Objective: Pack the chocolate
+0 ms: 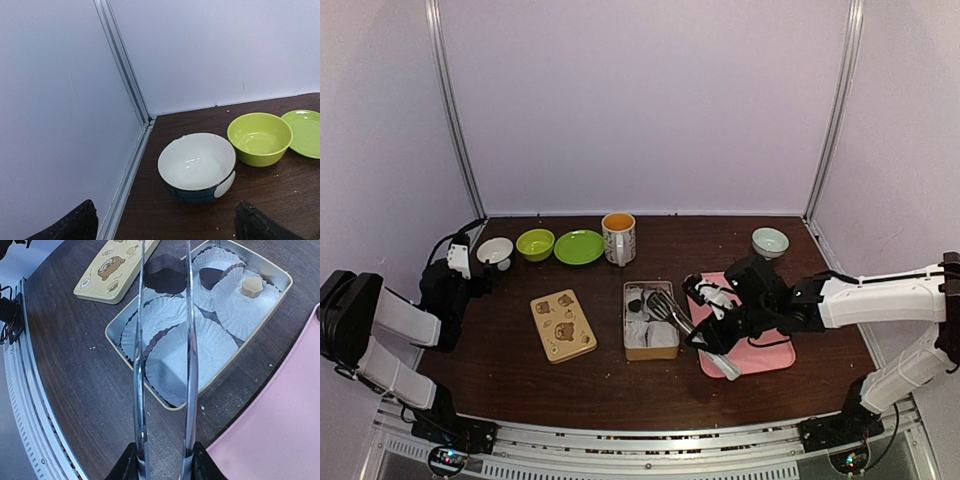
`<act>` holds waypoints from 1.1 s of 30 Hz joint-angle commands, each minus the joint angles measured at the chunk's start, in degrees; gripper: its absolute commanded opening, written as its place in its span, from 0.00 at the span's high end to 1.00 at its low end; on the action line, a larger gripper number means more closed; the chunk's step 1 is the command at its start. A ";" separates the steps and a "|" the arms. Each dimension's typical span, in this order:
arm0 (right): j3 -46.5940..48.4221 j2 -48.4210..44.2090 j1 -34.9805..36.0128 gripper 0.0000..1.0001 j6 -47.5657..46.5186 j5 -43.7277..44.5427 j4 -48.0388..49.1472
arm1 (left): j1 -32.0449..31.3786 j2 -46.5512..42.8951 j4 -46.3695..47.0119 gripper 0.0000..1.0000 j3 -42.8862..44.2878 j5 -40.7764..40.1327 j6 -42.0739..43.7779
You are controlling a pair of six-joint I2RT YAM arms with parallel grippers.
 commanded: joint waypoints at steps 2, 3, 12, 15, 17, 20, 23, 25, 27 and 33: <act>4.61 3.09 3.03 0.70 -2.34 3.07 -3.62 | 0.41 0.33 3.04 0.02 0.91 0.72 -0.29; 4.90 3.33 3.42 0.70 -2.39 3.48 -4.07 | 0.43 0.35 3.00 0.02 0.92 0.72 -0.29; 4.25 3.76 4.81 0.69 -2.54 2.42 -5.54 | 0.44 0.38 2.96 0.02 0.90 0.68 -0.29; 4.87 4.57 5.38 0.69 -2.82 2.47 -6.10 | 0.49 0.37 2.96 0.02 0.90 0.67 -0.30; 5.29 5.04 5.59 0.69 -3.03 2.36 -6.51 | 0.46 0.38 2.97 0.02 0.92 0.71 -0.28; 5.94 5.84 5.93 0.69 -3.26 2.31 -6.93 | 0.49 0.38 2.98 0.02 0.86 0.68 -0.31; 6.52 6.68 6.35 0.68 -3.58 2.07 -7.35 | 0.44 0.38 2.99 0.02 0.89 0.65 -0.30; 7.03 7.15 6.64 0.68 -3.81 2.04 -7.69 | 0.46 0.37 3.02 0.02 0.91 0.71 -0.29; 7.56 7.61 7.05 0.68 -4.09 2.19 -8.12 | 0.47 0.37 3.02 0.02 0.86 0.65 -0.29; 8.54 8.54 7.60 0.67 -4.56 2.73 -8.73 | 0.45 0.38 2.89 0.02 0.86 0.66 -0.25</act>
